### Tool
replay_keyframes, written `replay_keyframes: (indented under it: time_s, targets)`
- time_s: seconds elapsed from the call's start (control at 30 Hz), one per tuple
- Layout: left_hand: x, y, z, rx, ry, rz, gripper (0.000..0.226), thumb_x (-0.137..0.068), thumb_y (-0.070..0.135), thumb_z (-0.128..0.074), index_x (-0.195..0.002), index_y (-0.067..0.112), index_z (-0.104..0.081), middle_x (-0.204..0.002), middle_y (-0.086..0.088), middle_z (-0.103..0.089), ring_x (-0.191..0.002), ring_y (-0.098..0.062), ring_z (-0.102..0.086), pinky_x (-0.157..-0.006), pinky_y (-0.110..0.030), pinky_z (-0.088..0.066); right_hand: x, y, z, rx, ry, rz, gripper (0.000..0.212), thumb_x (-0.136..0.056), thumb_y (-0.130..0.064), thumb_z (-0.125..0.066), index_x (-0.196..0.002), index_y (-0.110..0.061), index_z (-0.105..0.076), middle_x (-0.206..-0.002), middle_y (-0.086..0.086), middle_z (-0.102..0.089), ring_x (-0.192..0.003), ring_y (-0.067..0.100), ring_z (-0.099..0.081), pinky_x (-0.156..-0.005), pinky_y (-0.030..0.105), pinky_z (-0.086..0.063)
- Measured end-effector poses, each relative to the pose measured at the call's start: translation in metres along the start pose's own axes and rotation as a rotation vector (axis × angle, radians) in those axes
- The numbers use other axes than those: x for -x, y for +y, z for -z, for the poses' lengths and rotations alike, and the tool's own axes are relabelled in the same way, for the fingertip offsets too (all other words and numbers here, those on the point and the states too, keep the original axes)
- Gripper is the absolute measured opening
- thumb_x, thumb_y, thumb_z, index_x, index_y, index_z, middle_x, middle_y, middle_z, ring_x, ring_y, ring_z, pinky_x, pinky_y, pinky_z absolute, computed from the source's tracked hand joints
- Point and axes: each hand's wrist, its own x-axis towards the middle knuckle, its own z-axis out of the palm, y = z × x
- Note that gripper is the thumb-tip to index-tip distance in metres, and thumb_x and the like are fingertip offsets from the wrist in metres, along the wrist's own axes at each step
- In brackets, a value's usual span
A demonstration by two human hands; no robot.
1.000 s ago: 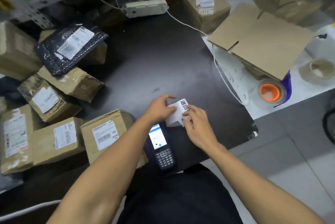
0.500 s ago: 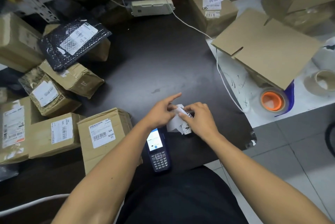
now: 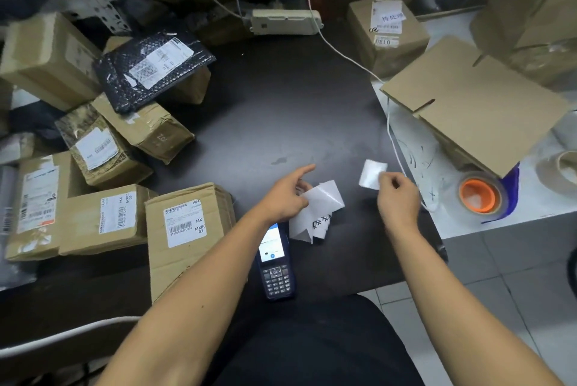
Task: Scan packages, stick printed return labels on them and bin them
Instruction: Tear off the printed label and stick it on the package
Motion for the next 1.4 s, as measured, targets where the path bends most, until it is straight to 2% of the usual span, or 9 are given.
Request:
replay_keyframes:
  time_s: [0.07,0.2,0.37,0.63,0.77,0.9,1.07,1.23,1.4]
  targets:
    - [0.005,0.001,0.002,-0.024,0.026,0.005,0.073,-0.089,-0.004,-0.055,-0.152,0.027,-0.035,-0.105,0.004,-0.057,-0.088,-0.014,-0.056,-0.079,-0.021,-0.048,0.003,-0.005,0.005,-0.016,0.058,0.087,0.013,-0.096,-0.020,-0.051,-0.090,-0.015,-0.060,-0.083,-0.007,-0.058,-0.083,0.015,-0.053,-0.061,0.010,-0.036]
    - [0.018,0.009,0.011,-0.098,0.269,-0.089,0.059,-0.093,0.014,-0.059,-0.147,0.029,-0.041,-0.110,0.007,-0.059,-0.096,-0.011,-0.053,-0.081,-0.020,-0.038,0.022,-0.015,-0.007,0.094,0.057,0.492,0.007,-0.096,-0.017,-0.058,-0.094,-0.013,-0.063,-0.093,-0.003,-0.057,-0.085,0.014,-0.054,-0.077,0.018,-0.036]
    - [0.056,0.020,0.031,0.283,0.384,-0.046,0.036,-0.099,0.038,-0.055,-0.133,0.029,-0.052,-0.086,0.000,-0.070,-0.072,-0.006,-0.066,-0.065,-0.022,-0.046,0.055,-0.024,-0.049,0.290,0.030,1.023,0.021,-0.095,-0.026,-0.063,-0.094,-0.005,-0.065,-0.092,0.007,-0.063,-0.085,0.020,-0.053,-0.075,0.028,-0.043]
    - [0.138,-0.046,0.076,0.469,0.444,0.093,0.046,-0.090,0.034,-0.070,-0.130,0.029,-0.051,-0.093,-0.003,-0.071,-0.072,-0.004,-0.064,-0.059,-0.018,-0.045,0.127,-0.017,-0.109,0.335,-0.103,1.354,0.029,-0.096,-0.036,-0.061,-0.093,-0.008,-0.068,-0.094,0.010,-0.066,-0.084,0.025,-0.053,-0.069,0.040,-0.046]
    - [0.174,-0.081,0.089,0.469,0.526,0.088,0.045,-0.088,0.012,-0.067,-0.129,0.027,-0.054,-0.080,-0.005,-0.070,-0.058,-0.010,-0.052,-0.059,-0.027,-0.041,0.165,-0.015,-0.127,0.323,-0.230,1.462,0.022,-0.093,-0.034,-0.063,-0.100,-0.014,-0.060,-0.095,0.009,-0.066,-0.088,0.026,-0.055,-0.071,0.040,-0.048]
    - [0.204,-0.107,0.099,0.537,0.571,0.103,0.045,-0.091,0.008,-0.066,-0.126,0.032,-0.053,-0.086,0.003,-0.075,-0.062,-0.002,-0.062,-0.059,-0.023,-0.046,0.194,-0.021,-0.129,0.350,-0.479,1.218,0.046,-0.085,-0.045,-0.064,-0.109,-0.005,-0.064,-0.108,0.013,-0.060,-0.100,0.020,-0.049,-0.089,0.021,-0.038]
    - [0.217,-0.122,0.103,0.536,0.507,0.069,0.048,-0.091,0.009,-0.068,-0.130,0.031,-0.050,-0.089,0.006,-0.074,-0.069,0.004,-0.067,-0.060,-0.012,-0.047,0.221,-0.038,-0.133,0.181,-0.651,0.531,0.038,-0.087,-0.027,-0.073,-0.118,-0.024,-0.051,-0.092,-0.005,-0.066,-0.082,0.008,-0.061,-0.073,0.013,-0.043]
    - [0.212,-0.124,0.101,0.377,0.528,0.092,0.052,-0.088,0.016,-0.073,-0.135,0.028,-0.053,-0.090,0.004,-0.073,-0.081,-0.006,-0.067,-0.070,-0.020,-0.049,0.227,-0.045,-0.144,0.303,-0.683,0.493,0.038,-0.085,-0.023,-0.074,-0.115,-0.027,-0.051,-0.078,-0.007,-0.060,-0.067,0.006,-0.056,-0.065,0.013,-0.043]
    - [0.213,-0.123,0.100,0.014,0.566,0.083,0.055,-0.089,0.022,-0.070,-0.139,0.034,-0.048,-0.082,0.010,-0.064,-0.086,-0.016,-0.064,-0.087,-0.039,-0.054,0.222,-0.052,-0.144,0.471,-0.622,0.476,0.041,-0.086,-0.016,-0.065,-0.125,-0.020,-0.052,-0.079,-0.004,-0.061,-0.080,0.018,-0.060,-0.076,0.034,-0.048]
